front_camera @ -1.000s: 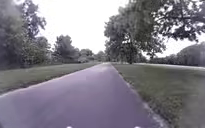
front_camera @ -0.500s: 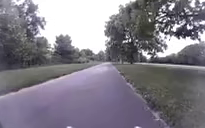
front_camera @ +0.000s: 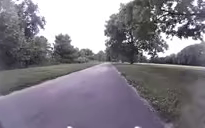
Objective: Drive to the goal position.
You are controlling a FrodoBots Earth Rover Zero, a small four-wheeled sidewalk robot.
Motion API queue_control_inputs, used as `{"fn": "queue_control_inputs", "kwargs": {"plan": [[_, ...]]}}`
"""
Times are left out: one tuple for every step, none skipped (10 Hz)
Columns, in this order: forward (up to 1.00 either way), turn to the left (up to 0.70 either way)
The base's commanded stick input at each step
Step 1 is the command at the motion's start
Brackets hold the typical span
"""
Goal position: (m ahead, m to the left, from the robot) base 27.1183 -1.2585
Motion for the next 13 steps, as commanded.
{"fn": "queue_control_inputs", "kwargs": {"plan": [[0.68,-0.13],[0.68,-0.13],[0.68,-0.14],[0.68,-0.14],[0.68,-0.13],[0.68,-0.07],[0.68,0.0],[0.68,0.0],[0.68,0.0],[0.68,0.0],[0.68,0.0],[0.68,0.0],[0.68,0.0]]}}
